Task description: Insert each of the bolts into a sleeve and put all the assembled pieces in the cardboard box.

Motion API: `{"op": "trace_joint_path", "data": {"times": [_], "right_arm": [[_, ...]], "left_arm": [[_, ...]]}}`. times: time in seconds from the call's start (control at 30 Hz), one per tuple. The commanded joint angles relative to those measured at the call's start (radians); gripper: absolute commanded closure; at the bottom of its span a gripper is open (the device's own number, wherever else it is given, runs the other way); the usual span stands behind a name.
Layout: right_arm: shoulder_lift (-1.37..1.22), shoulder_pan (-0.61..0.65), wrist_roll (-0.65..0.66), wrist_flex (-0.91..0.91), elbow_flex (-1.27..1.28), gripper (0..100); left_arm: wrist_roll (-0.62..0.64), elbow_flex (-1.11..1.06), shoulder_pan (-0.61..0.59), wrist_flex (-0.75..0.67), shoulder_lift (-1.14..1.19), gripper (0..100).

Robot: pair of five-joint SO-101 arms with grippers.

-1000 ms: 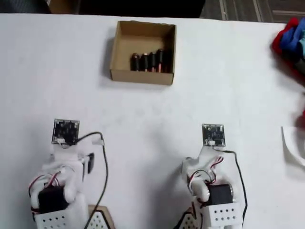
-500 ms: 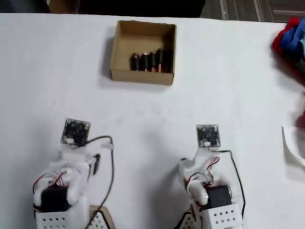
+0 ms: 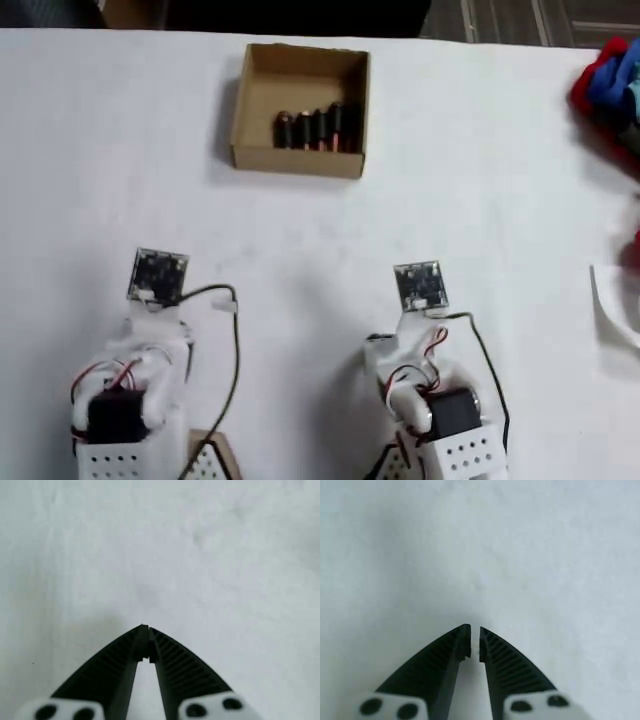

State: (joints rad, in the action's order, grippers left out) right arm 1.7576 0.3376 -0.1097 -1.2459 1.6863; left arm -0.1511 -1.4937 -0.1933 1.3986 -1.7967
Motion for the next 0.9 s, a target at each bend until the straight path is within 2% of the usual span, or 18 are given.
{"op": "trace_joint_path", "data": {"times": [0.0, 0.3, 0.47, 0.5, 0.87], "right_arm": [[0.007, 0.001, 0.002, -0.002, 0.009, 97.8], [0.013, 0.004, 0.003, -0.005, 0.009, 97.7], [0.015, 0.004, 0.005, -0.005, 0.009, 97.7], [0.013, 0.004, 0.003, -0.005, 0.009, 97.6], [0.015, 0.004, 0.005, -0.005, 0.009, 97.6]], "left_arm": [[0.006, 0.01, 0.012, -0.008, -0.003, 97], [0.006, -0.015, 0.009, -0.035, -0.008, 97], [0.002, -0.211, 0.014, -0.137, 0.002, 97], [0.002, -0.196, 0.011, -0.153, -0.005, 97], [0.006, -0.202, 0.014, -0.123, -0.005, 97]]}}
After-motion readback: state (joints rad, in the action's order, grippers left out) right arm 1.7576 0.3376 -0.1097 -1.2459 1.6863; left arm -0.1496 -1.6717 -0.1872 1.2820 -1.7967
